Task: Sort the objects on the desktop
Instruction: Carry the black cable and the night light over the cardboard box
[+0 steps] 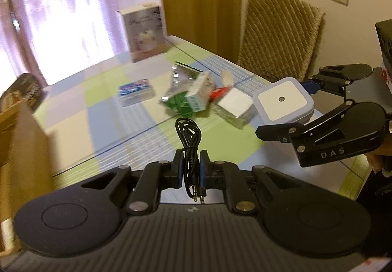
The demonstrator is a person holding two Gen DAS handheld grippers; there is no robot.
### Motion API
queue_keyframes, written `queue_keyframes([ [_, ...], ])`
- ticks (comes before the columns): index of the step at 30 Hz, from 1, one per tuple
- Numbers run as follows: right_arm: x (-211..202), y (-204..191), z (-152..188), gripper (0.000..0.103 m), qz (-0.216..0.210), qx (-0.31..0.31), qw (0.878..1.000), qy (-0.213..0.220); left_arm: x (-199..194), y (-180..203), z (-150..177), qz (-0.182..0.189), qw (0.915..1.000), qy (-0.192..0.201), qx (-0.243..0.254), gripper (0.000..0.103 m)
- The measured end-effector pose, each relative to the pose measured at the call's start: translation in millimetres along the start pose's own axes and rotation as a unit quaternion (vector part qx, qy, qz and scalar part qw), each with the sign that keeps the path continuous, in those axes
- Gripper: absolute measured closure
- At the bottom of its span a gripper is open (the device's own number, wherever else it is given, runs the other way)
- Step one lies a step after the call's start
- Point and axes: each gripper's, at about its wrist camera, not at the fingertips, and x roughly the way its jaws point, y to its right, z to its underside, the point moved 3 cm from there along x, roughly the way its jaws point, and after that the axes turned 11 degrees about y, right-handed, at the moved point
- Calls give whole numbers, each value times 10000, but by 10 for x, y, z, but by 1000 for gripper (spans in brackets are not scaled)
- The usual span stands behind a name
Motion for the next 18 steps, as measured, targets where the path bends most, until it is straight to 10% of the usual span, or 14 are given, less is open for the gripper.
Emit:
queue_keyframes([
  [18,234,-1574,-783,27,-1164,-571,9893,667,-1401,-1142,185,-1455,9873,388,-505,93],
])
